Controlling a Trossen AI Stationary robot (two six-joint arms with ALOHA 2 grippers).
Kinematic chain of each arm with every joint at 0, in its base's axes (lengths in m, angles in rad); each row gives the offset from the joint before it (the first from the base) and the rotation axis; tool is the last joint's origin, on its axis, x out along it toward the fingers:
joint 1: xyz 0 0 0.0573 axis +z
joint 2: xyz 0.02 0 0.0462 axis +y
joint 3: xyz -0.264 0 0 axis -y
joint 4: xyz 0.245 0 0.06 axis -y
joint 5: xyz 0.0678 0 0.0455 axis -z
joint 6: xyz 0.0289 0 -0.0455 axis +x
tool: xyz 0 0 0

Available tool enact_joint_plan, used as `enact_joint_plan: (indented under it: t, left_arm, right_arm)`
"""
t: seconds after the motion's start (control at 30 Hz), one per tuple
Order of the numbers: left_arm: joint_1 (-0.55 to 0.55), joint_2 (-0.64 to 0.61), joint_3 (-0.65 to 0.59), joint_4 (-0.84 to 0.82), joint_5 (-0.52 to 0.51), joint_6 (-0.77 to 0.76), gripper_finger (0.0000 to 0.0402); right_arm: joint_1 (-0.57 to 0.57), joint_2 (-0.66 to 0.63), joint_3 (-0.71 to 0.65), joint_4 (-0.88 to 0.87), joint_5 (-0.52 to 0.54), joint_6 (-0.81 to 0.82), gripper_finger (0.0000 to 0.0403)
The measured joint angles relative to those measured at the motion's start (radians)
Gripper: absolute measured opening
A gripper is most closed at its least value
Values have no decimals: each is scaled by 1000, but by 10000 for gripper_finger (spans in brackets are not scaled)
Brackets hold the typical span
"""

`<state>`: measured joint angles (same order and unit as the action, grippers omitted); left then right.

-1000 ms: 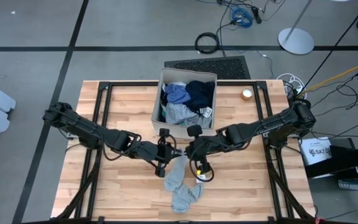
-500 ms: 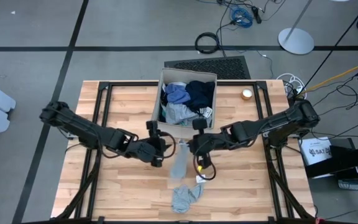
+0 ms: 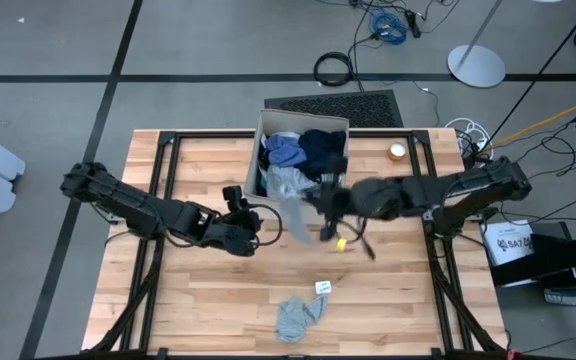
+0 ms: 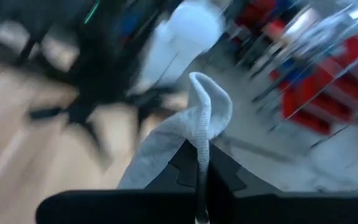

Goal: Sort clothes
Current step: Put the top gray sock into the laundry bin

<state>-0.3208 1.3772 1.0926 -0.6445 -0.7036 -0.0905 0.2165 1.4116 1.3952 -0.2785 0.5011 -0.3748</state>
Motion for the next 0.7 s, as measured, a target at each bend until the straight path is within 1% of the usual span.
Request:
enact_joint_plan:
  t: [0.17,0.23,0.37,0.5,0.57,0.7]
  left_arm:
    - [41,-20,-98,7,1,-38,203]
    - [57,-21,-123,9,19,-60,203]
    - [68,-22,-154,40,90,-61,203]
    - [68,-23,-154,64,101,-54,203]
    - [68,-23,-154,80,101,-43,203]
    - [68,-23,-154,96,105,-27,203]
  right_arm:
    - [-113,-38,0,260,38,-78,0]
    - [-167,-44,0,318,50,-88,0]
    - [-288,-42,0,320,46,-71,0]
    - [-410,-12,0,266,36,20,0]
    - [-467,8,0,226,-27,87,0]
    - [-543,60,0,135,-222,217,0]
